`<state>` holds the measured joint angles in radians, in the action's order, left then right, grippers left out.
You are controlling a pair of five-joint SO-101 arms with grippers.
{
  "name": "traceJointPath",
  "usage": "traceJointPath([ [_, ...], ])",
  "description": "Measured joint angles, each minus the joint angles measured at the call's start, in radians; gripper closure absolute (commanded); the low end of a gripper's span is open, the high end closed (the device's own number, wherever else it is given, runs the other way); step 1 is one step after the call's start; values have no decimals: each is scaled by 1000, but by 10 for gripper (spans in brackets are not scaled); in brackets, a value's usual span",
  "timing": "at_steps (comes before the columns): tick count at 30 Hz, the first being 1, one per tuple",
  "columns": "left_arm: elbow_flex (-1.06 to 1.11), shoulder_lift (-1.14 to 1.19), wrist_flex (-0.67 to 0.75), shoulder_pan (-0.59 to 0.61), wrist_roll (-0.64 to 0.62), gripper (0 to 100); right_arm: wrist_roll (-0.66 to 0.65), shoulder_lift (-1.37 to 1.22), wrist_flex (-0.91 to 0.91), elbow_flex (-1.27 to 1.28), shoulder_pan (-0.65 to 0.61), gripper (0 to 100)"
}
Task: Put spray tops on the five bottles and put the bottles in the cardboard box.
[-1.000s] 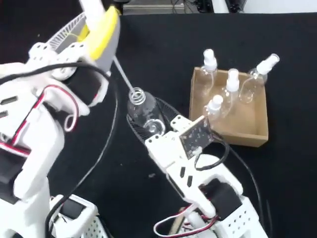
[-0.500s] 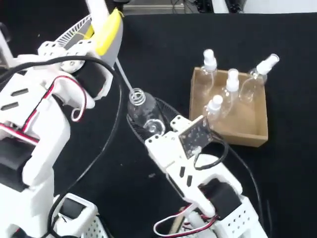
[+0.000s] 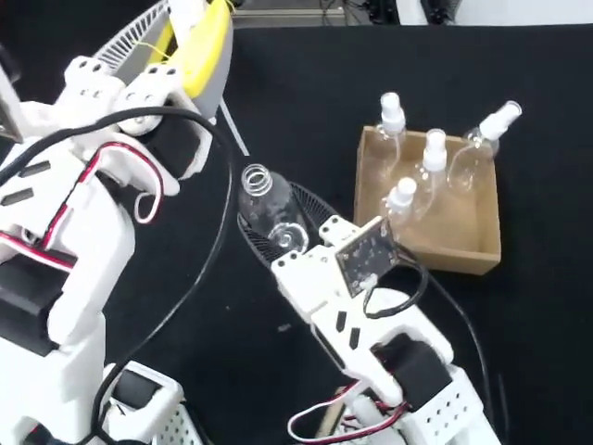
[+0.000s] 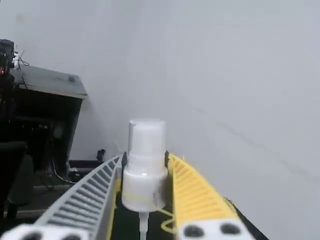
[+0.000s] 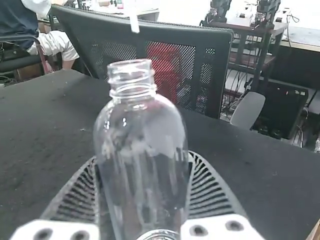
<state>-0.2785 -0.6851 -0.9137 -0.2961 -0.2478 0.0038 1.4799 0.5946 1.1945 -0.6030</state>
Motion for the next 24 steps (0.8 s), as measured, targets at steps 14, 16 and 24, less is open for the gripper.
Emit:
traceJointPath([
  [14,15,-2,-110,-98,2,970,0,0,0,0,0,988],
  [16,54,-3,-110,-98,5,970,0,0,0,0,0,988],
  [24,287,-141,-160,-103,6,944,-2,0,0,0,-3,988],
])
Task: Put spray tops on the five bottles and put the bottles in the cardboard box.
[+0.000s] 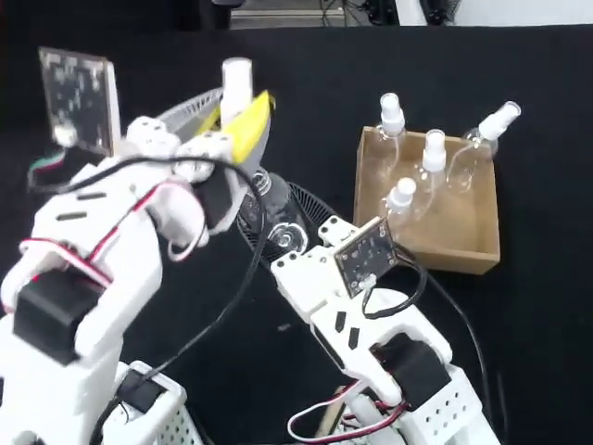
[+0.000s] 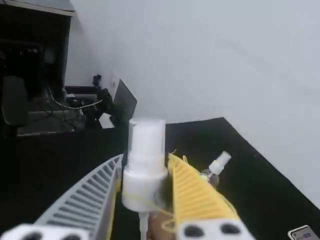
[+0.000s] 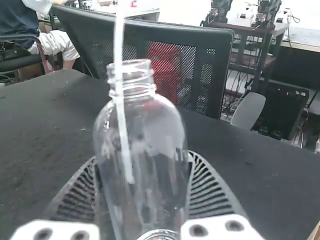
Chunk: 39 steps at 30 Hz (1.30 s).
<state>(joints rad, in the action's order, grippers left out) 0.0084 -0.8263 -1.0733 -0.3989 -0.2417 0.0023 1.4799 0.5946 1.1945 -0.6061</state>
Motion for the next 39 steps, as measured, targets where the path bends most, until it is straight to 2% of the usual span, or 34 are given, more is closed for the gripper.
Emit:
traceJointPath([
  [5,193,-129,5,-5,-2,702,-2,0,0,0,0,988],
  [7,275,-169,18,-6,0,661,0,0,0,0,0,988],
  [10,330,-219,48,-2,0,691,0,0,0,0,0,988],
  [14,330,-281,57,-5,0,755,2,0,0,0,0,988],
  [19,311,-324,57,11,0,787,0,0,0,0,0,988],
  [24,252,-385,8,129,0,783,-2,38,124,-35,74,987],
  [28,241,-419,-106,285,0,783,-5,161,313,-190,178,987],
  [30,256,-433,-146,374,14,783,-44,207,348,-249,247,987],
  [35,400,-485,-158,614,198,787,-94,203,399,-365,400,987],
  [39,594,-562,-75,677,247,787,-97,123,506,-548,535,987],
])
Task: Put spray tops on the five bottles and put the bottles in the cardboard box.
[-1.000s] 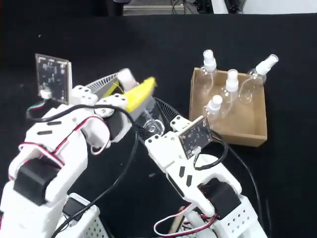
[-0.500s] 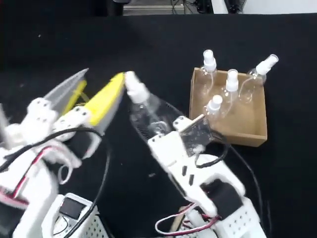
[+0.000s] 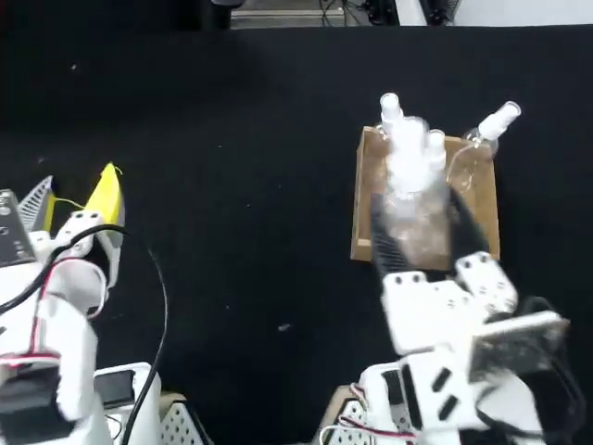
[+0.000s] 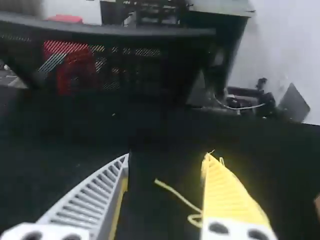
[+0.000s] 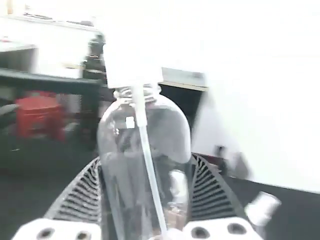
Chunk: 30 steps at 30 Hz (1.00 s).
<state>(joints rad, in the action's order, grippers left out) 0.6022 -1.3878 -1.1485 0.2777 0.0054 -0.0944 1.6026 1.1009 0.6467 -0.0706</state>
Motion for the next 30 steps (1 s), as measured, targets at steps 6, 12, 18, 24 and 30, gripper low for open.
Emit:
traceJointPath([
  [6,376,-169,195,3,-17,787,-77,-215,130,-290,301,988],
  [12,640,-344,242,-41,-64,787,-117,-425,101,-316,611,988],
  [18,809,-422,245,-153,-132,787,-117,-540,-201,-89,832,988],
  [24,893,-423,247,-176,-144,787,-117,-566,-618,264,965,988],
  [30,974,-423,313,-180,-187,787,-87,-637,-990,557,1014,988],
])
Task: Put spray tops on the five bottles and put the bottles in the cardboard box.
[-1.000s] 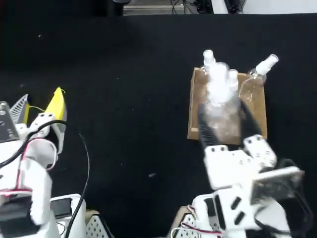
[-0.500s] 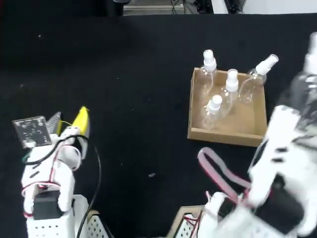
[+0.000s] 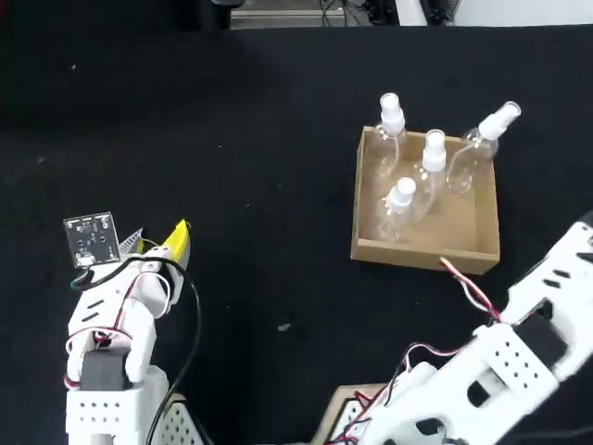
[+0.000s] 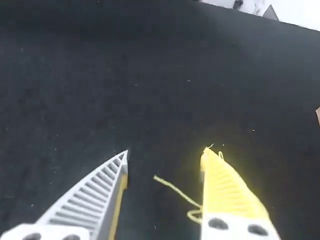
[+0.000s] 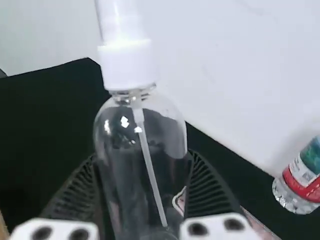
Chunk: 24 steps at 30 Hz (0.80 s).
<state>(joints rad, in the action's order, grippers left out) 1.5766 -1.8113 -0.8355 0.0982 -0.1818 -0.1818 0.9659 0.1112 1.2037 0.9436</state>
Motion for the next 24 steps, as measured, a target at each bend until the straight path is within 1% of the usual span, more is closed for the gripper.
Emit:
traceJointPath([
  [5,17,2,9,0,-6,787,94,-66,-293,167,17,988],
  [12,17,2,9,0,-6,787,109,-227,-557,204,17,988],
  [16,17,2,9,0,-6,787,118,-385,-740,204,20,988],
  [21,17,2,9,0,-6,787,193,-628,-1010,204,20,987],
  [24,17,2,9,0,-6,787,198,-787,-1115,187,20,986],
])
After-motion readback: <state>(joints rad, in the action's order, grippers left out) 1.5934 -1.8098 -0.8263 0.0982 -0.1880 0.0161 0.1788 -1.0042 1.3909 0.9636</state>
